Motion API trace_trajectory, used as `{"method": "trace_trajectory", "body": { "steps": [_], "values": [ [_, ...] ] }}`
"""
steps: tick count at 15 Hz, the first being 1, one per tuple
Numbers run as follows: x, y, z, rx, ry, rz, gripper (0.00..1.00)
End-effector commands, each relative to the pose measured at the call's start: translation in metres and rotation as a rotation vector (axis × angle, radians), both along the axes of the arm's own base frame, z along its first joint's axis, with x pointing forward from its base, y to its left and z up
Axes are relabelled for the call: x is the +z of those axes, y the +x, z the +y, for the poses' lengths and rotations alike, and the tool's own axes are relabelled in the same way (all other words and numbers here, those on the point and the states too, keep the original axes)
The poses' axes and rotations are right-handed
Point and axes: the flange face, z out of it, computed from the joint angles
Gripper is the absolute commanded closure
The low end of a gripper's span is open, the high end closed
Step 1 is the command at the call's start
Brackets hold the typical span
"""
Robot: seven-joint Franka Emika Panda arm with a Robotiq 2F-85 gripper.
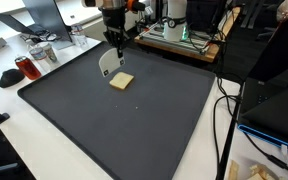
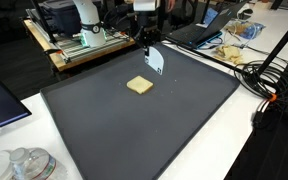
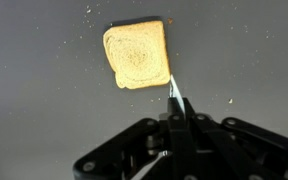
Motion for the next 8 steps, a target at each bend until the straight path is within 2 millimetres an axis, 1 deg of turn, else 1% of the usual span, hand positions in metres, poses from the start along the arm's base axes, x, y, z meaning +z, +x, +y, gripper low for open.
{"method": "trace_trajectory", "body": {
  "steps": [1, 4, 7, 8],
  "values": [
    [-0.010, -0.023, 0.015, -0.040, 0.028, 0.027, 0.99],
    [-0.023, -0.034, 0.026, -0.035, 0.038, 0.057, 0.99],
    [-0.029, -0.036, 0.026, -0.045, 0.060, 0.057, 0.99],
    [-0.030, -0.032, 0.022, -0.051, 0.065, 0.037, 0.99]
  ]
}}
